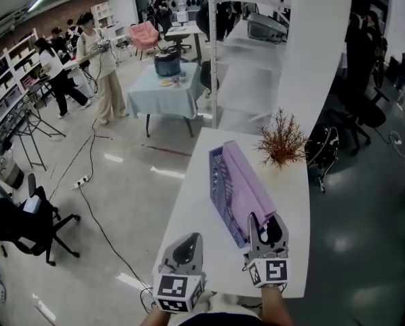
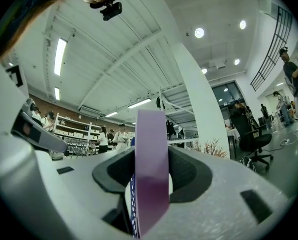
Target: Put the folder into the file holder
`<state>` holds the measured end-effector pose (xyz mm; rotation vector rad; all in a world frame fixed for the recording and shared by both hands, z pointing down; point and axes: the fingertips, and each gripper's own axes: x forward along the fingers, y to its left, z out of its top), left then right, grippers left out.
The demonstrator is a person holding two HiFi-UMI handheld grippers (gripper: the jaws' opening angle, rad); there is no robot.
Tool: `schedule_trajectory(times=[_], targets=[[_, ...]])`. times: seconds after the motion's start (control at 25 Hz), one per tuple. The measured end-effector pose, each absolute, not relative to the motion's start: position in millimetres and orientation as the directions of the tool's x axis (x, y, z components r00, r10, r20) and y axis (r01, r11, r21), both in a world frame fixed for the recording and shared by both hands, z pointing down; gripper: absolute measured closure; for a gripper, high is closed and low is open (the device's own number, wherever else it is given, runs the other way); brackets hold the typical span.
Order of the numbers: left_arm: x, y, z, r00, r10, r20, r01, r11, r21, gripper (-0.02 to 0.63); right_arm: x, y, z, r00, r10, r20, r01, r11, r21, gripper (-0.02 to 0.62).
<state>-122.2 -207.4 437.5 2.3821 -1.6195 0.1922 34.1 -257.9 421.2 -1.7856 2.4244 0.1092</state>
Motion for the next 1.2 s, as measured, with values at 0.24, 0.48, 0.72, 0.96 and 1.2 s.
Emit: schedule_trajectory(times=[0.24, 0.48, 0.72, 0.96, 1.2], targets=[[-122.6, -207.8, 432.8, 0.368, -0.902, 0.225, -0.929, -0.345, 0.135, 0.6, 29.6, -258.6, 422.4, -0.323, -0.94, -0.112, -0.946, 0.325, -0.007, 0.43], [-113.7, -202.9, 428.1, 0.396, -0.89, 0.227, -0.918, -0.374, 0.134, 0.6, 30.1, -257.3, 423.3, -0.343, -0.937, -0.071, -0.939, 0.343, 0.0, 0.428], [-100.0, -200.0, 419.4, 0.416, -0.882, 0.222, -0.909, -0.397, 0.127, 0.6, 32.5, -250.8, 421.3, -0.373, -0.926, -0.053, -0.928, 0.373, 0.007, 0.407], [-81.0, -199.0, 413.3, 0.433, -0.875, 0.214, -0.901, -0.417, 0.118, 0.601, 34.4, -241.1, 413.9, -0.41, -0.91, -0.062, -0.912, 0.411, 0.007, 0.407], [-68.2, -196.3, 407.6, 0.432, -0.88, 0.198, -0.902, -0.419, 0.108, 0.6, 34.6, -230.3, 410.2, -0.445, -0.893, -0.066, -0.896, 0.444, 0.02, 0.407]])
